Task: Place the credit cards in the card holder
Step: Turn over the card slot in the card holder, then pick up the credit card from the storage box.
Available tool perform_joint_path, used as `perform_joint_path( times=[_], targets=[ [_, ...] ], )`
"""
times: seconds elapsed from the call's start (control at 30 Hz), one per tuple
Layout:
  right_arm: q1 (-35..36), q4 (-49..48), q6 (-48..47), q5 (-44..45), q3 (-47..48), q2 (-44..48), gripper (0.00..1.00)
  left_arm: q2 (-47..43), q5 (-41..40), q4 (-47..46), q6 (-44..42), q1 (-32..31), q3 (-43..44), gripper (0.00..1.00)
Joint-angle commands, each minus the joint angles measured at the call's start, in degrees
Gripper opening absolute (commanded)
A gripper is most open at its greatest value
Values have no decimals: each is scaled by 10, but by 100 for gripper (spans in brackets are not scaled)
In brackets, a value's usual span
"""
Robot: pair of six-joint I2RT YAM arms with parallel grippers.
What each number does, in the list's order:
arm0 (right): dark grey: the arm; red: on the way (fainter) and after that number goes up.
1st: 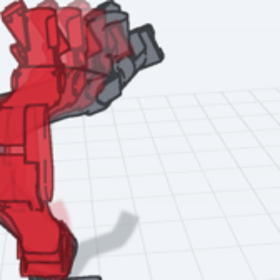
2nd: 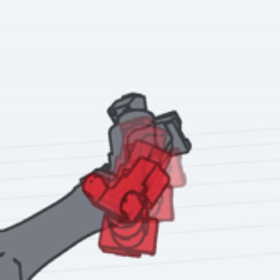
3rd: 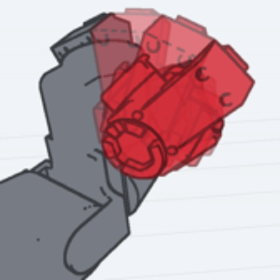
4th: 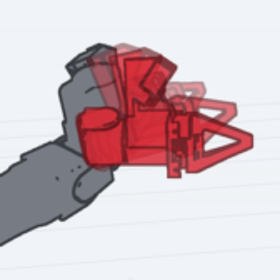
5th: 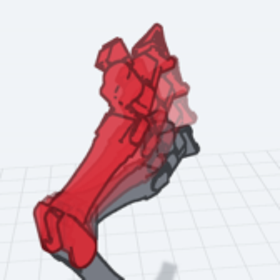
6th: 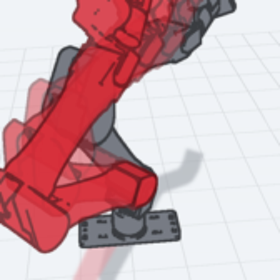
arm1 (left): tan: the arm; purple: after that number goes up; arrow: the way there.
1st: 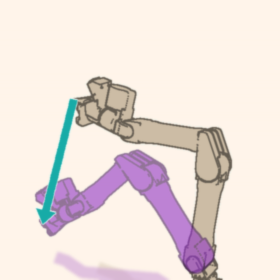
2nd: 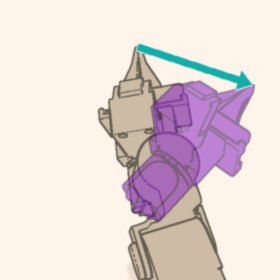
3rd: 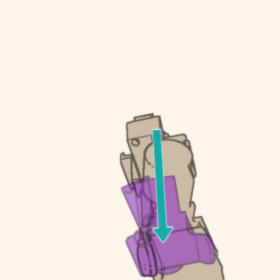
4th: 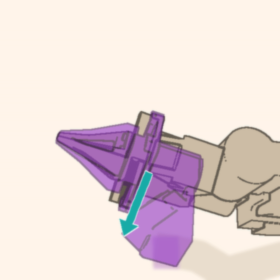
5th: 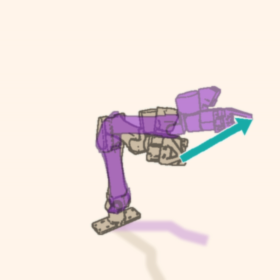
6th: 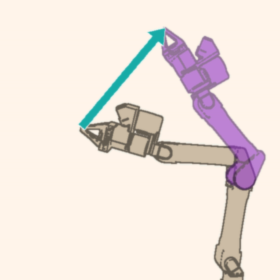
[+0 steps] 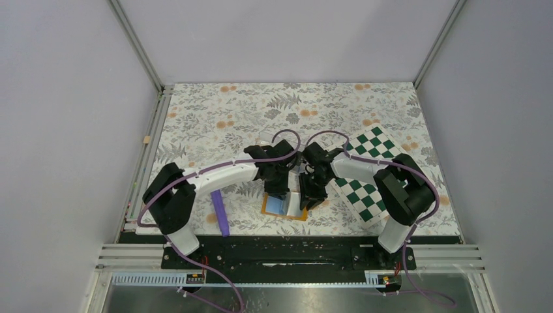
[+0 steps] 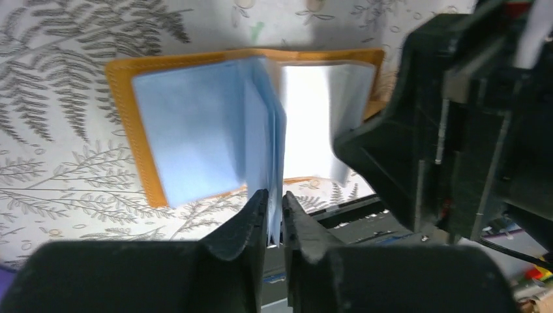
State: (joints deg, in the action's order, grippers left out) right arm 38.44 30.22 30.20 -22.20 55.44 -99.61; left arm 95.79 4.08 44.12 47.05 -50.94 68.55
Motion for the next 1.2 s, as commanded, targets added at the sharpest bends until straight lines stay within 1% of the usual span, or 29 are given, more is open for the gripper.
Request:
perform_joint_path(
  times=[0.0, 0.07, 0.13, 0.23, 0.43, 0.5, 0.7, 0.87, 1.0, 1.17],
  targets=[
    [7, -17, -8, 3, -9, -11, 35, 15, 27, -22, 6, -15, 35, 21],
    [6, -18, -8, 2, -12, -8, 35, 16, 43, -39, 13, -18, 32, 30],
    [5, -18, -5, 4, -15, -3, 35, 14, 59, -60, 23, -19, 21, 36],
    [6, -18, -1, 3, -19, 12, 36, 9, 83, -102, 37, -19, 0, 42],
    [4, 5, 5, 28, -24, 67, 35, 7, 134, -187, 67, -19, -45, 46],
    [1, 18, 6, 45, -23, 83, 35, 10, 141, -200, 72, -18, -52, 48],
    [-17, 52, 0, 68, -11, 113, 35, -5, 124, -193, 68, -9, -65, 52],
    [-22, 80, -16, 79, 18, 121, 35, -35, 70, -136, 36, 6, -59, 52],
    [-29, 88, -19, 77, 45, 119, 35, -63, 80, -140, 21, 35, -78, 54],
    [-73, 83, -16, 39, 74, 110, 36, -97, 139, -198, 0, 90, -104, 58]
  ],
)
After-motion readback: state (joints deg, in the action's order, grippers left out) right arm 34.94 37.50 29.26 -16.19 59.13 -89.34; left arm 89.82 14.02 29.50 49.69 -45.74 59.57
